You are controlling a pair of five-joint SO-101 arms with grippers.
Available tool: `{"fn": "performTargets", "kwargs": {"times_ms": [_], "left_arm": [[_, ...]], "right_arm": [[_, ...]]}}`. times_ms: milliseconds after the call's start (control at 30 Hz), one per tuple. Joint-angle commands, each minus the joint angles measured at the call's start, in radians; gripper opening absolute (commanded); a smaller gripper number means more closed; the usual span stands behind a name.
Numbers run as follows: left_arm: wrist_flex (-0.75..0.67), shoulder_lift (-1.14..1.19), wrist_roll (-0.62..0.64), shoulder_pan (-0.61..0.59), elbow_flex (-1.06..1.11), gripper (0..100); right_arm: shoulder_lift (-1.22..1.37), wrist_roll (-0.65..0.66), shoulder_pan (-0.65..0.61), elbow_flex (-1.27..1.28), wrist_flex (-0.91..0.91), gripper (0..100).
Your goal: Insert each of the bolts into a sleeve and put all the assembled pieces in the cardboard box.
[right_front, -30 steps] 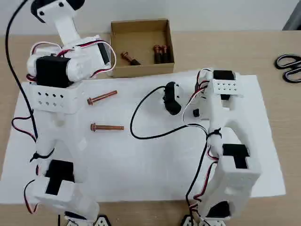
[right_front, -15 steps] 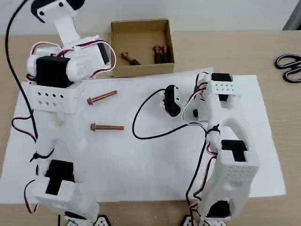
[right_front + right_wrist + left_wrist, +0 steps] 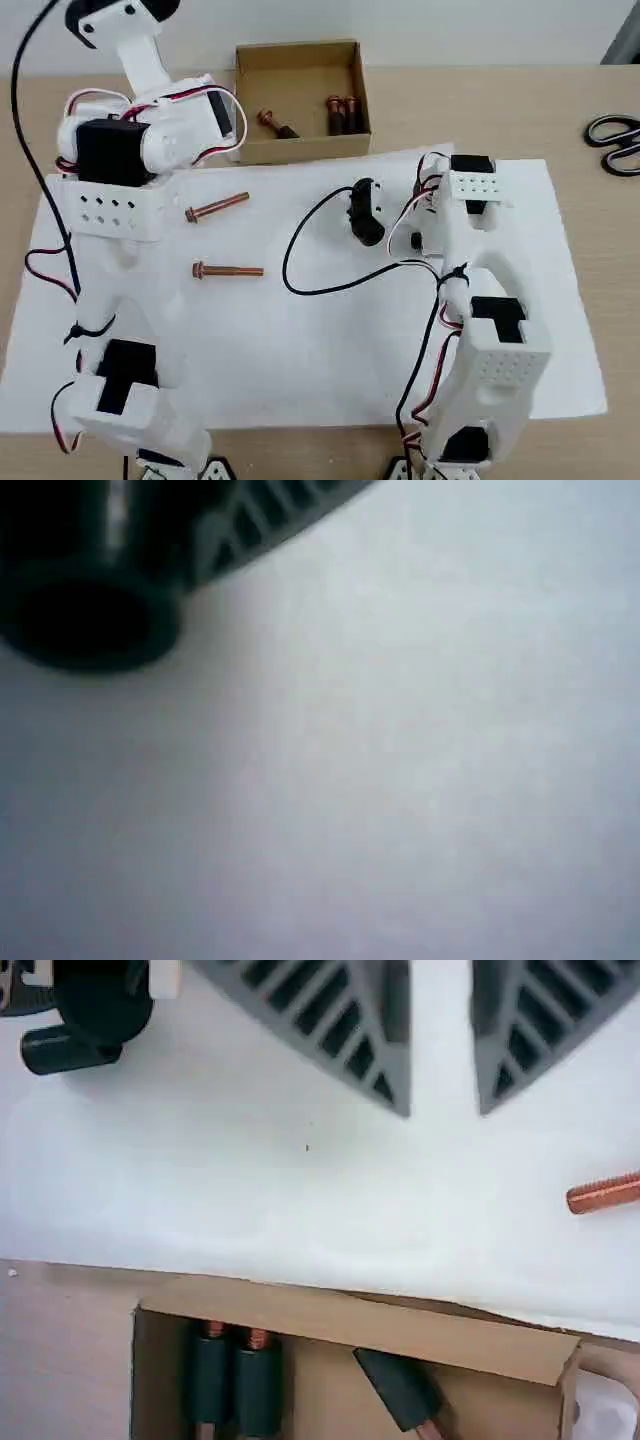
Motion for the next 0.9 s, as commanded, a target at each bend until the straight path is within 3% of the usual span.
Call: {"fn": "performTargets", "kwargs": {"times_ms": [0, 267, 400, 667, 867], "left_arm": [[0.018, -0.044, 0.008, -0.002, -0.002, 4], [0.018, -0.044, 0.008, -0.002, -0.002, 4], [0.018, -0.044, 0.008, -0.002, -0.002, 4], [0.018, -0.044, 0.008, -0.002, -0.002, 4], [0.018, -0.103, 0.005, -0.006, 0.004, 4]], "right_arm": [[0.028, 0.002, 0.008, 0.002, -0.002, 9.7], [0.041, -0.058, 0.002, 0.000, -0.004, 9.5], [0.038, -0.064, 0.001, -0.008, 0.002, 1.1], [0.035, -0.183, 0.001, -0.086, 0.007, 1.0], [-0.143, -0.339, -0.013, -0.089, 0.058, 1.0]]}}
